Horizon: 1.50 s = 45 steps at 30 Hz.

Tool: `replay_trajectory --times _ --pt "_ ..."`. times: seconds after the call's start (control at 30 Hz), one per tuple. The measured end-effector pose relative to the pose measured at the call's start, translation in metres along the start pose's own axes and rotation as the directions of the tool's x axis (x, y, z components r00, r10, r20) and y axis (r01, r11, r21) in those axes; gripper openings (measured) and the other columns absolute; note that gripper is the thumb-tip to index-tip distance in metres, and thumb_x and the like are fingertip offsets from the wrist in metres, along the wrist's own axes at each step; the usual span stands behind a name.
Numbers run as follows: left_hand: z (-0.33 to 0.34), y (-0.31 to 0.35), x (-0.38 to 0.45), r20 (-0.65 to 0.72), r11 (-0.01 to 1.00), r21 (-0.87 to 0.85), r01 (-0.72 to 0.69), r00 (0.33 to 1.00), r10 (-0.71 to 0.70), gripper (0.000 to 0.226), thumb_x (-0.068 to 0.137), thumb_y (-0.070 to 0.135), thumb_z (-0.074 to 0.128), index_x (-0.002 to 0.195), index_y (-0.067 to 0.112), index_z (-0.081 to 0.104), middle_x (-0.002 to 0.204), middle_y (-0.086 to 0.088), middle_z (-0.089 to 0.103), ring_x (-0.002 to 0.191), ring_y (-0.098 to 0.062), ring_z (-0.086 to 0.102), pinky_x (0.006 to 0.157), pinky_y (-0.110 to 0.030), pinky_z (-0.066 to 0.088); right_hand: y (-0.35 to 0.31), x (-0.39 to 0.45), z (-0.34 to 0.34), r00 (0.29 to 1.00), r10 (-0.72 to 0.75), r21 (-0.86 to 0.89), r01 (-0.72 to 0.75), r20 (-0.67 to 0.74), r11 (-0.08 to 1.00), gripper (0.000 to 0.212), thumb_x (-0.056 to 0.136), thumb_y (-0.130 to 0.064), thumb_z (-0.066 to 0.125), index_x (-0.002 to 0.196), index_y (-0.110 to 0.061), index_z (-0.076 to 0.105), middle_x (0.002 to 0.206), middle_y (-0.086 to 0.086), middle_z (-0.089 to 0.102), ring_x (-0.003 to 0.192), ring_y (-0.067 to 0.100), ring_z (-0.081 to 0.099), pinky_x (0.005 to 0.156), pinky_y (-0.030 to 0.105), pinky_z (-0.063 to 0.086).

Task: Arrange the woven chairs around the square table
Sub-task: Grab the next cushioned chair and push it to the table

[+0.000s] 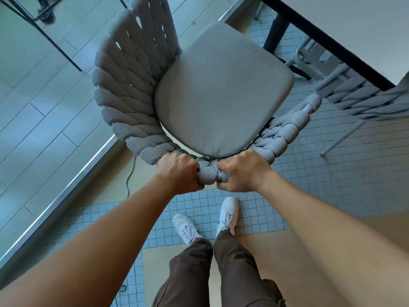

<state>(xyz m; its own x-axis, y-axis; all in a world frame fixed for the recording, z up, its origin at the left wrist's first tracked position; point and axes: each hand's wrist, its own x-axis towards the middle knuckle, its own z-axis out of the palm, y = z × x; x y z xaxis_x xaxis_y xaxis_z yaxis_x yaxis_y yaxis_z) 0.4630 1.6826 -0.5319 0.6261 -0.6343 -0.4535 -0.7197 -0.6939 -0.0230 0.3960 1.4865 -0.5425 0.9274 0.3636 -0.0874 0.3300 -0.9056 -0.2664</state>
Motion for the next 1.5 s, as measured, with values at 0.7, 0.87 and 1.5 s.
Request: replay_trajectory --times 0.7,0.87,1.5 --pt "-0.008 -0.166 0.016 -0.074 0.860 0.078 -0.504 0.857 0.509 0.054 0.072 0.058 0.063 0.119 0.031 0.065 0.112 0.010 0.072 0.098 -0.021 0.069 0.080 -0.034 0.056 -0.129 0.076 0.020 0.855 0.507 0.022 -0.512 0.112 0.859 0.076 0.079 -0.067 0.063 0.134 -0.015 0.053 0.117 0.003 0.069 0.110 0.027 0.063 0.096 0.043 0.045" --pt "0.002 -0.180 0.025 -0.128 0.826 0.168 -0.538 0.819 0.559 0.046 0.077 0.067 0.052 0.094 0.026 0.067 0.088 0.010 0.073 0.076 -0.026 0.072 0.058 -0.031 0.050 -0.139 0.101 0.024 0.779 0.627 -0.016 -0.627 -0.022 0.779 0.053 0.059 -0.063 0.086 0.084 -0.018 0.072 0.066 0.003 0.069 0.056 0.030 0.066 0.052 0.033 0.048" --pt "-0.012 -0.186 0.069 -0.224 0.797 0.246 -0.551 0.768 0.600 0.041 0.071 0.057 0.051 0.076 0.019 0.067 0.068 0.004 0.071 0.056 -0.030 0.068 0.051 -0.028 0.046 -0.102 0.126 0.014 0.759 0.651 -0.075 -0.648 0.016 0.758 0.051 0.074 -0.065 0.070 0.106 -0.026 0.075 0.084 0.001 0.075 0.078 0.031 0.072 0.065 0.033 0.046"
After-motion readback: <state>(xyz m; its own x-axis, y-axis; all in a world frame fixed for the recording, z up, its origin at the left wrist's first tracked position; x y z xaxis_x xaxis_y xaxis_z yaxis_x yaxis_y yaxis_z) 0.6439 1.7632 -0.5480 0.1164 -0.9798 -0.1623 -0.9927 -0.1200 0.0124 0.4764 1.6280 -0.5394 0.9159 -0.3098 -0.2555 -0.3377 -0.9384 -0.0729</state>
